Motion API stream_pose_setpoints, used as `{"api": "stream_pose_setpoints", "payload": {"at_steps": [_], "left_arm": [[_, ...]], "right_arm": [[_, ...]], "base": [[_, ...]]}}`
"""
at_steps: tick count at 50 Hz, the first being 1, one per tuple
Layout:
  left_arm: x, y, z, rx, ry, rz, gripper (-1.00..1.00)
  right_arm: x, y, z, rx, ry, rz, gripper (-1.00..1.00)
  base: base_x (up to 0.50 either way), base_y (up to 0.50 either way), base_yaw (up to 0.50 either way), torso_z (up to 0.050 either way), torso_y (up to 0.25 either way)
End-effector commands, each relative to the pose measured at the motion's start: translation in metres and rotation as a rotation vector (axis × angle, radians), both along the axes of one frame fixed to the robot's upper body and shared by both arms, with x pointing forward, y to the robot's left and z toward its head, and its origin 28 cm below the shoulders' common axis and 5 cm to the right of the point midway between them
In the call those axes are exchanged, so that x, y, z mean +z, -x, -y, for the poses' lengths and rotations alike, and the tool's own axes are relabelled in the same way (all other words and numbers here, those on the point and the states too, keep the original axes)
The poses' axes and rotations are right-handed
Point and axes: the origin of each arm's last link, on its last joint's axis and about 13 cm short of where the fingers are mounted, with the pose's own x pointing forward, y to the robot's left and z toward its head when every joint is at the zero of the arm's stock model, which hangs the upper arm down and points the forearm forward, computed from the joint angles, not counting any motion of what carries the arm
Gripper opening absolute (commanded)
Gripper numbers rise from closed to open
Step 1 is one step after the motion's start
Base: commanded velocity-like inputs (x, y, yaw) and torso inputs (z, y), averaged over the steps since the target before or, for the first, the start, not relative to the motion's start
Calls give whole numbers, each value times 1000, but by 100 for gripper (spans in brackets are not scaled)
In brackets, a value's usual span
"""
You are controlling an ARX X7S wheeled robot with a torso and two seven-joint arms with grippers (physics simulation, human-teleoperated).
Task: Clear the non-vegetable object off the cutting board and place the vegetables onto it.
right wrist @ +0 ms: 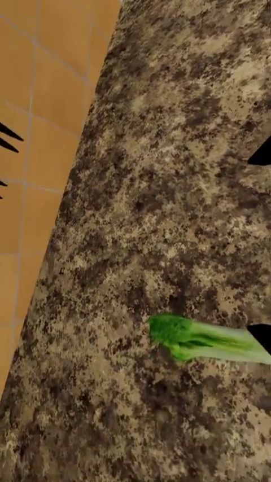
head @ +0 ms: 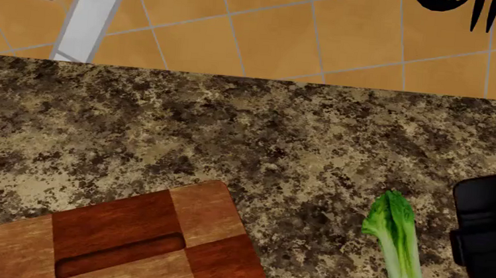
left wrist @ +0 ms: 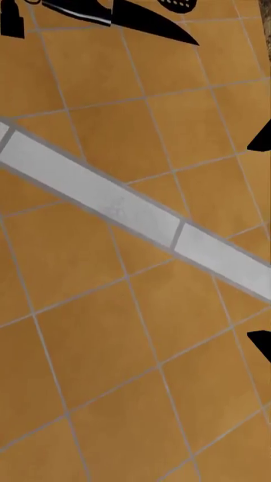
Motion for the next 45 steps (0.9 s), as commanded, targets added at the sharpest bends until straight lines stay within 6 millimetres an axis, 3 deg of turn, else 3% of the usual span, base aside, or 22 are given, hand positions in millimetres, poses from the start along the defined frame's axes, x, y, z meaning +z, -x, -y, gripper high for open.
{"api": "stream_pose_setpoints", "payload": {"at_steps": [1, 25, 45], "left_arm": [[-2, 0, 0, 0, 0, -2, 100], [-5, -1, -3, 7, 7, -6, 100], [-4, 0, -1, 6, 5, 0, 100]], "right_arm": [[1, -7, -17, 92, -28, -15, 100], [-25, -22, -38, 204, -114, -87, 100], [-51, -49, -34, 195, -164, -116, 100]], "base": [[0, 0, 0, 0, 0], [0, 0, 0, 0, 0], [0, 0, 0, 0, 0]]}}
